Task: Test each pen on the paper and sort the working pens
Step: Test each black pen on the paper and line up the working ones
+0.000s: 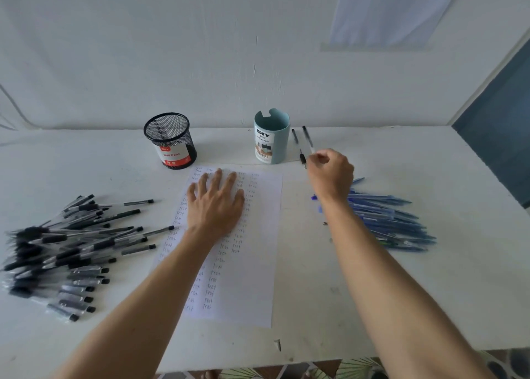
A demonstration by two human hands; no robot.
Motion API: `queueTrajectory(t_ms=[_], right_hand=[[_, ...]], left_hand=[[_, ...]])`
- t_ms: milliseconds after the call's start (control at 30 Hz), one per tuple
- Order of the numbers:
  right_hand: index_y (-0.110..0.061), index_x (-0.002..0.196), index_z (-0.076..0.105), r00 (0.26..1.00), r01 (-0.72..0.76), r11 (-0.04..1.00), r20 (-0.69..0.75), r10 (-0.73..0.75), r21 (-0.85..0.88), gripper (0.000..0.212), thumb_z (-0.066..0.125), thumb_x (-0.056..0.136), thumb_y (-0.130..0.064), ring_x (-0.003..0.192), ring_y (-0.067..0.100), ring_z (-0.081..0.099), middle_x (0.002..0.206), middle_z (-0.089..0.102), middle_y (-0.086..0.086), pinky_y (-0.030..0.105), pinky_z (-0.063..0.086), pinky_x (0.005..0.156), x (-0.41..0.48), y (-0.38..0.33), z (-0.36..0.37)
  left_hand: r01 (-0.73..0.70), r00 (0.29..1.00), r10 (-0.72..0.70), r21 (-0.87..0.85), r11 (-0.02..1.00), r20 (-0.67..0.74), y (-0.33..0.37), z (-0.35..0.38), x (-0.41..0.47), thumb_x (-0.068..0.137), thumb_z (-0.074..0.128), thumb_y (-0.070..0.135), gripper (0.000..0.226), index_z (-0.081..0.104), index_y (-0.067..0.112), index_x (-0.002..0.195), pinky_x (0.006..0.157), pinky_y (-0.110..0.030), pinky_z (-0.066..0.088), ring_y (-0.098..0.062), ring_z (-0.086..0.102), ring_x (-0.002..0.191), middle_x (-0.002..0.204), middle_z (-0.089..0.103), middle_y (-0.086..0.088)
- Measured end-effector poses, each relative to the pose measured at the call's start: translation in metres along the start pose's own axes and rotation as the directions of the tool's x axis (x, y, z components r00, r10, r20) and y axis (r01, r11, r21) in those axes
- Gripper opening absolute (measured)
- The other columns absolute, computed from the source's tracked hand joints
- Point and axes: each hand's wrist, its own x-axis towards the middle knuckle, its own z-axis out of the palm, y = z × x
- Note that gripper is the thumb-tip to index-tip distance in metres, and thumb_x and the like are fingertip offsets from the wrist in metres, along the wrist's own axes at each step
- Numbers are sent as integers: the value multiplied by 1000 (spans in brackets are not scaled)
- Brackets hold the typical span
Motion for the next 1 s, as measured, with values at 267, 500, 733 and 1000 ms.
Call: queueTrajectory(t_ms=[267, 500, 733, 1000], right_hand=[[6, 104, 71, 988, -36, 982, 142, 63, -183, 24, 52, 89, 3, 103, 38, 65, 107, 71, 22, 34, 51, 75, 50, 5, 20], [-8, 59, 50, 958, -1, 979, 281, 60, -205, 24, 53, 83, -2, 71, 35, 44, 65, 50, 15, 27, 31, 58, 58, 6, 29], [0, 123, 62, 951, 23, 980, 307, 40, -199, 37, 59, 90, -14, 115, 37, 57, 122, 63, 20, 36, 46, 94, 39, 4, 23], [-16, 96, 73, 871, 372, 927, 358, -337, -33, 18, 62, 82, -11, 94, 25, 60, 99, 67, 7, 39, 48, 90, -58, 1, 26]], left_hand=[[-6, 1000, 6, -4, 1000, -13, -1, 2, 1, 100, 25, 53, 55, 25, 34, 152, 122, -54, 10, -30, 14, 151, 164, 22, 0], [-2, 1000, 2, -8, 1000, -10, 0, 1, 1, 100, 25, 54, 56, 24, 34, 153, 122, -54, 9, -29, 13, 151, 165, 20, 0], [4, 1000, -4, -58, 998, 1, -1, -4, -1, 100, 29, 54, 57, 28, 35, 154, 123, -51, 6, -27, 12, 152, 165, 21, 1], [105, 979, -191, -614, 782, -75, -9, -27, -5, 92, 60, 17, 39, 63, 20, 131, 106, -32, 39, -18, 55, 120, 128, 63, 3]])
